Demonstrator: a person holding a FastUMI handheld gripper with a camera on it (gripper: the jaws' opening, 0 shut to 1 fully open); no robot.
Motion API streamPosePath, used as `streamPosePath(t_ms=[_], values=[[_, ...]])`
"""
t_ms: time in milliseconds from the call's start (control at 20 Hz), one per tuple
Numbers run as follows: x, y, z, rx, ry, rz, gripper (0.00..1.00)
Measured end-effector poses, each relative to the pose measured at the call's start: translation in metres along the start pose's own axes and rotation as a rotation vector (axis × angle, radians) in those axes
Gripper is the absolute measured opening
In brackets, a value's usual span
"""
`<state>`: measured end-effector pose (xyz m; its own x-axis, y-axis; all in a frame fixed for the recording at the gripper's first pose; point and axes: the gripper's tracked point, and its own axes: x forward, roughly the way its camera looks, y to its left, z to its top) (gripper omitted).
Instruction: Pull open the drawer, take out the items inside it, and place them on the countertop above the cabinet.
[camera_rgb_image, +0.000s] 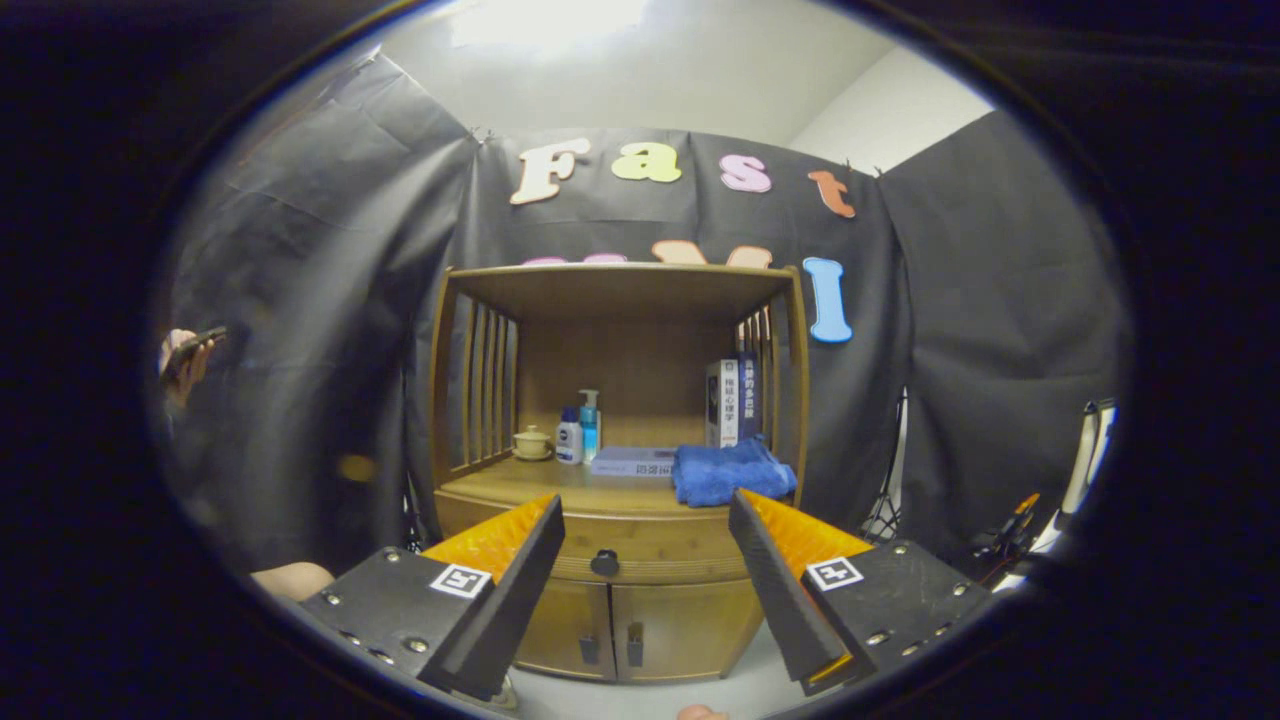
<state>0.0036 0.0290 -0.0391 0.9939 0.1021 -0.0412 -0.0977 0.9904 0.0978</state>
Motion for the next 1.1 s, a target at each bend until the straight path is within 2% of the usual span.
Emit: streamPosePath(t_ms=[550, 800, 1100], values=[[0.033, 0.025, -0.028, -0.029, 0.060, 0.057, 0.99], [0.100, 0.033, -0.073, -0.066, 0.127, 0.053, 0.99], [0.186, 0.051, -0.154, -0.069, 0.248, 0.075, 0.99]])
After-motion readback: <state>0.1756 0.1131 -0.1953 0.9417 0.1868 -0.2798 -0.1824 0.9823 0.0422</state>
